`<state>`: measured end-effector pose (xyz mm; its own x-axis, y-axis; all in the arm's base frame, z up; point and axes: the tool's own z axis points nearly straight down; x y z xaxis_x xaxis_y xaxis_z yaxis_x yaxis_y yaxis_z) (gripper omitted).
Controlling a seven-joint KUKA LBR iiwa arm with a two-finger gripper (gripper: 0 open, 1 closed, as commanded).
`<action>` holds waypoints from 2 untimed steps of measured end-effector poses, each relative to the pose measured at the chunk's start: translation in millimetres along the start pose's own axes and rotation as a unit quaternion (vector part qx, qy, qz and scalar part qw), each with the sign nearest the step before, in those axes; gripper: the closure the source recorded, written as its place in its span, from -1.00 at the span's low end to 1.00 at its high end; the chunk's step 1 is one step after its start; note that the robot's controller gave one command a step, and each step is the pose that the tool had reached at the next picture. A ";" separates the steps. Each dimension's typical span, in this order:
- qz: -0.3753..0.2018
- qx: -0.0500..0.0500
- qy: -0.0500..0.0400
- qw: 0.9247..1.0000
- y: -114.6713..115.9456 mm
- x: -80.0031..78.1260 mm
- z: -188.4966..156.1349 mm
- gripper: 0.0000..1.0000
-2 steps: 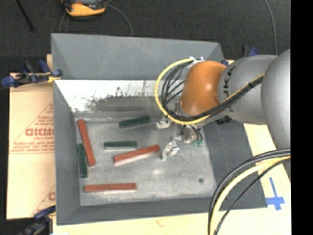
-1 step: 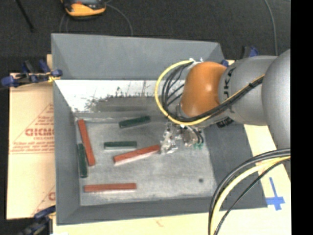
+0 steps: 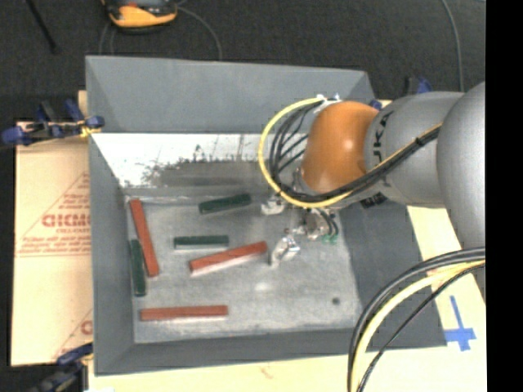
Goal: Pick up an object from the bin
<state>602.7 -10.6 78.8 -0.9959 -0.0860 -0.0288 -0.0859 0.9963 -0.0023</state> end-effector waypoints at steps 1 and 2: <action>0.000 0.000 0.001 1.000 0.0 0.3 0.0 -1.00; -0.187 0.002 0.013 0.982 59.7 1.6 -1.5 1.00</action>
Offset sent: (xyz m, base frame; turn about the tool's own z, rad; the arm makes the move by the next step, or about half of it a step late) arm -0.0125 0.0665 -0.0088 -0.3803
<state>595.9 48.7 80.1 -0.8951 -0.4458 0.0006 -0.4458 0.8951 -0.0119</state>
